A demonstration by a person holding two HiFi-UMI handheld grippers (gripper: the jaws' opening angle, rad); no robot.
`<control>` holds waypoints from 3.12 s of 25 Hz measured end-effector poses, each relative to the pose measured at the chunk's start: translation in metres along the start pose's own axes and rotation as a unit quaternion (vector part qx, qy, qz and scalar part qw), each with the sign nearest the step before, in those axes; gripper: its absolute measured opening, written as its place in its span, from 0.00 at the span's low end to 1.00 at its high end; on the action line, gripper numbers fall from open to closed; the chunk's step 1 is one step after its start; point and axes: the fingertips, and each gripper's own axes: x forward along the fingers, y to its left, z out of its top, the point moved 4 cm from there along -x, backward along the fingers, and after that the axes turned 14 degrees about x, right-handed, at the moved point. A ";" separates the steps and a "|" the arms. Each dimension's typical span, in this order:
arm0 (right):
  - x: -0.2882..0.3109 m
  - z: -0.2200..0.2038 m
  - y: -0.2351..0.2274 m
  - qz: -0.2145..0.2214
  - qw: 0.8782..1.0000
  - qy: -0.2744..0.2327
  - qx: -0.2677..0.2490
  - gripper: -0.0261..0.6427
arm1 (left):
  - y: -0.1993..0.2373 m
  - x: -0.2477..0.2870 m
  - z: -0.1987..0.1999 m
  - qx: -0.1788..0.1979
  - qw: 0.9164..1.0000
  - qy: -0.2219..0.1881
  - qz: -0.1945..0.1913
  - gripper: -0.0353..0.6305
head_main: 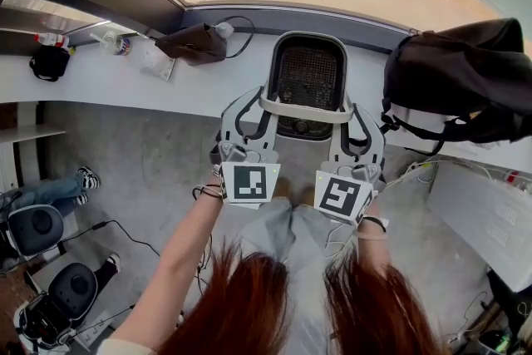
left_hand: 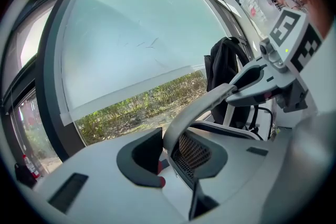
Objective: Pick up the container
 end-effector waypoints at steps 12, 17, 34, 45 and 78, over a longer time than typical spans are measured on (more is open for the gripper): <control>-0.001 0.009 -0.006 -0.005 1.000 0.011 0.017 0.16 | 0.005 -0.001 0.011 -0.007 1.000 0.029 -0.001 0.21; -0.014 0.006 -0.004 -0.004 1.000 0.018 0.017 0.15 | -0.002 -0.011 0.013 -0.020 0.999 0.032 -0.001 0.20; -0.078 0.017 -0.006 -0.015 0.999 0.014 0.030 0.15 | -0.016 -0.062 0.046 -0.027 0.999 0.025 -0.002 0.20; -0.117 0.055 -0.020 -0.023 0.999 -0.011 0.030 0.15 | 0.002 -0.088 0.098 -0.020 1.000 0.013 0.006 0.20; -0.261 0.247 -0.055 -0.029 0.993 -0.113 0.013 0.14 | 0.105 -0.197 0.289 -0.027 0.998 -0.038 0.033 0.20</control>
